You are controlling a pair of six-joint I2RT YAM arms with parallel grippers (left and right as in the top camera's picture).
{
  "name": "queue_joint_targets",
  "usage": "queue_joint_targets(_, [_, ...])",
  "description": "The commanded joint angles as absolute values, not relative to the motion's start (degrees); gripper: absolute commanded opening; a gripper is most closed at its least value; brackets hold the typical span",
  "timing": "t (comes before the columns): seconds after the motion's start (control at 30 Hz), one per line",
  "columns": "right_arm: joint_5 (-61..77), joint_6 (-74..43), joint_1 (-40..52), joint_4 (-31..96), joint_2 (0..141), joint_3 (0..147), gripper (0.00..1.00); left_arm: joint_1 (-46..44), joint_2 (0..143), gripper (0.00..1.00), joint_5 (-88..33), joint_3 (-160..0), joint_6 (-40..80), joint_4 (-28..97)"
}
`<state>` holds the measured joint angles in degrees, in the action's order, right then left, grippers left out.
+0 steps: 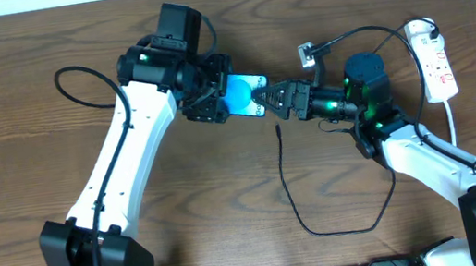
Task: Plug charger to phone and switch on socket
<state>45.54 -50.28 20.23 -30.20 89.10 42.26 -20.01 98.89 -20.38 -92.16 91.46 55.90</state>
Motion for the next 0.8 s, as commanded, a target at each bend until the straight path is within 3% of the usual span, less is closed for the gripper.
queue_joint_targets(0.0, [43.90, -50.35, 21.39, -30.41, 89.43, 43.16, 0.98, -21.74, 98.10, 0.07, -19.79, -92.36, 92.95, 54.78])
queue_joint_targets(0.77, [41.04, -50.33, 23.73, -30.41, 89.43, 43.16, 0.81, -26.41, 98.10, 0.07, -15.77, -92.36, 93.76, 54.35])
